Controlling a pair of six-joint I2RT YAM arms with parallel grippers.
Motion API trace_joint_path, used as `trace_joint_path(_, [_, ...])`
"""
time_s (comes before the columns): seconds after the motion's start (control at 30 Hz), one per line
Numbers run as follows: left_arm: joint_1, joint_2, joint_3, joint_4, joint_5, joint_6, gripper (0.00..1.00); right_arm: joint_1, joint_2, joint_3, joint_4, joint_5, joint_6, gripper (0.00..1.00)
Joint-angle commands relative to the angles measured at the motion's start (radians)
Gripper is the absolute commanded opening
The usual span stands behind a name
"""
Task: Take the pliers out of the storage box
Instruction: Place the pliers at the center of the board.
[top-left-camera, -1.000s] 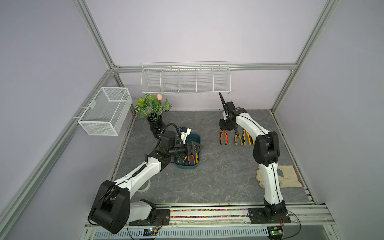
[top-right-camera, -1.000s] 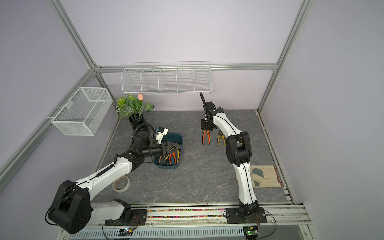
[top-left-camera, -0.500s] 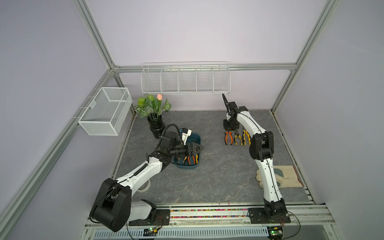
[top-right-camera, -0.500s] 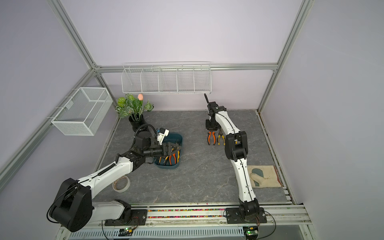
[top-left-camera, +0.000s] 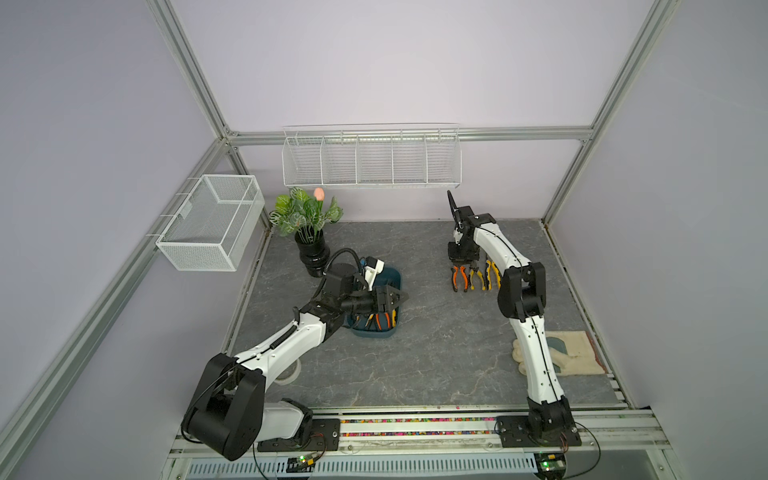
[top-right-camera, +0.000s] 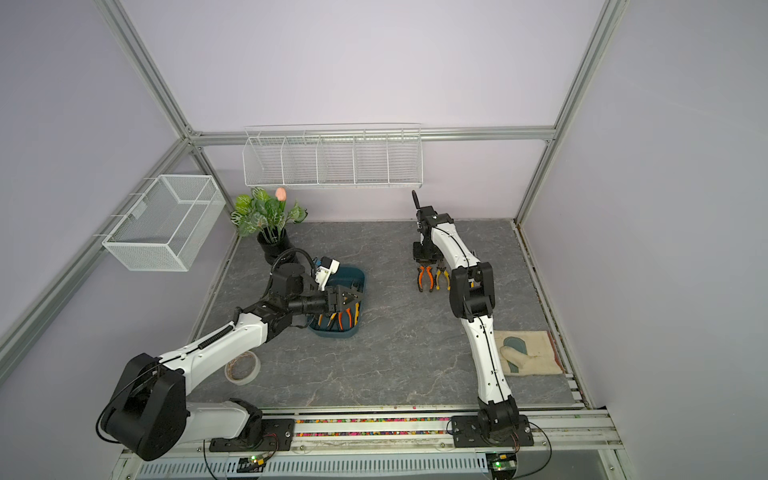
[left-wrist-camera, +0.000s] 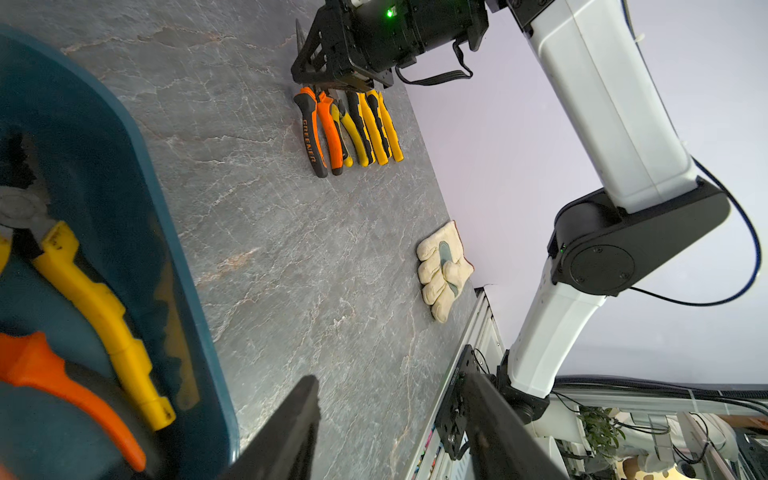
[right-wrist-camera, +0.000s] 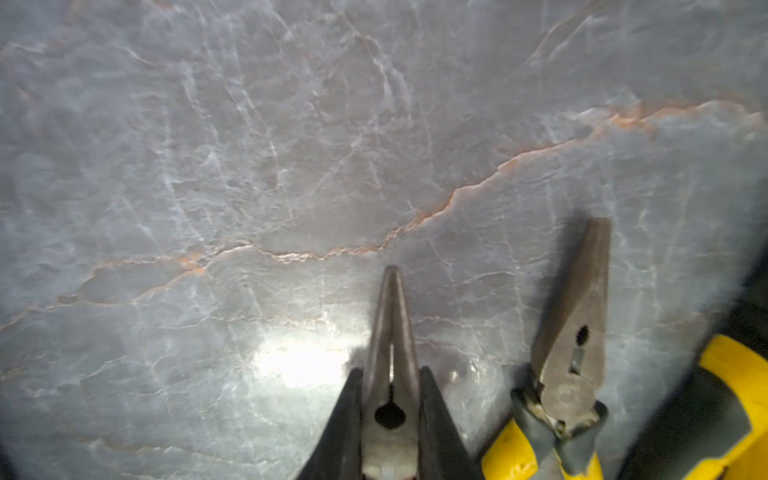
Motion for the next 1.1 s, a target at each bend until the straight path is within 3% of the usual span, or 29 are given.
trace_joint_path(0.0, [-0.005,0.008,-0.009,0.003,-0.002,0.02,0.58,-0.005,0.034,0.044,-0.049,-0.005,-0.024,0.07])
trace_joint_path(0.83, [-0.015,0.007,-0.002,-0.029,-0.017,0.042,0.58,-0.017,0.142,0.217,-0.092,-0.009,0.006,0.15])
trace_joint_path(1.07, [-0.016,0.013,-0.001,-0.041,-0.029,0.046,0.6,-0.019,0.159,0.246,-0.11,-0.017,0.006,0.37])
